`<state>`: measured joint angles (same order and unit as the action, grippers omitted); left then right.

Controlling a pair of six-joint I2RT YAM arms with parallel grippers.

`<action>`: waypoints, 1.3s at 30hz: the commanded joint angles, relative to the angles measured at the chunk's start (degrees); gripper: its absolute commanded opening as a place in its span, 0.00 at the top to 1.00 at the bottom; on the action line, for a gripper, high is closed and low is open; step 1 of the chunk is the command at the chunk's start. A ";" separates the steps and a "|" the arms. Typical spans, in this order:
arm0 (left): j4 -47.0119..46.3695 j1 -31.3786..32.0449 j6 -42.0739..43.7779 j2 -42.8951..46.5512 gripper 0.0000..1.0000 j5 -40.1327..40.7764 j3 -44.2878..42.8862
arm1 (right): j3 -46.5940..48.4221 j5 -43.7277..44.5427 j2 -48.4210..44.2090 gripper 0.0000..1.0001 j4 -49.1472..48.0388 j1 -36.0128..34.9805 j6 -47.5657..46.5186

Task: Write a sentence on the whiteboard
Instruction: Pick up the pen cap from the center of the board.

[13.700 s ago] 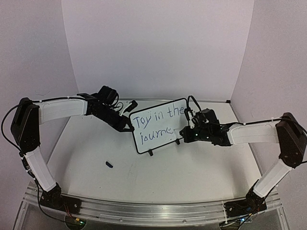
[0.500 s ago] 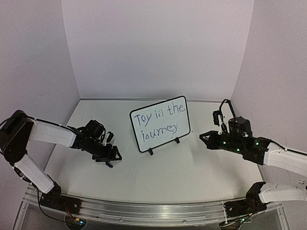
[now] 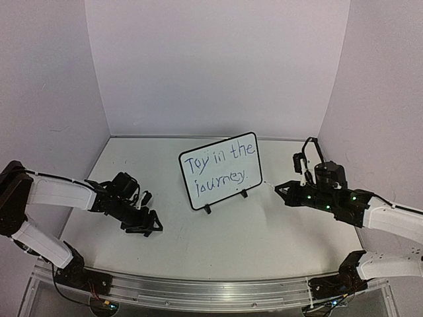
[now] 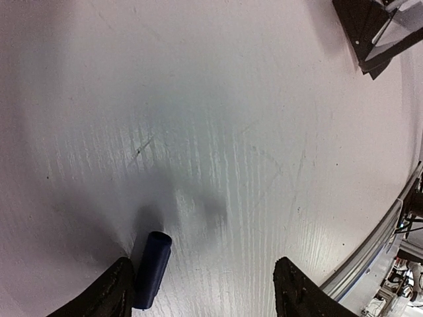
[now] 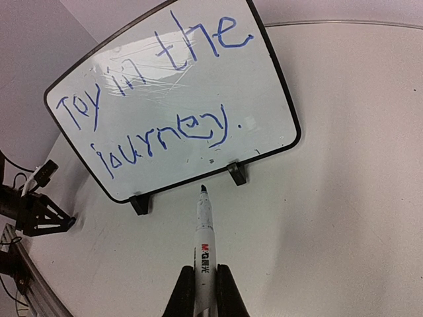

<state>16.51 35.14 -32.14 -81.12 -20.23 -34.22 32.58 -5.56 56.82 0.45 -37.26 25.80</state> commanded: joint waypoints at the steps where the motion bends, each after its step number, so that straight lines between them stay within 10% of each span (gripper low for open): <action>1: 1.46 1.02 -0.64 1.11 0.31 -1.38 0.61 | -0.38 -0.53 0.40 1.00 -1.68 0.14 0.21; 14: 12.04 6.24 -0.96 0.23 0.54 13.00 -4.26 | -0.87 -0.38 -0.13 1.00 -1.77 0.08 0.56; 39: 12.32 9.19 -1.15 -2.73 0.86 16.44 -5.61 | -1.59 -0.14 -1.16 1.00 -1.77 0.08 0.92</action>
<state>28.10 43.97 -33.12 -83.31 -5.32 -38.15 30.94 -5.67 56.75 0.03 -37.26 26.24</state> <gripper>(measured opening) 0.163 0.068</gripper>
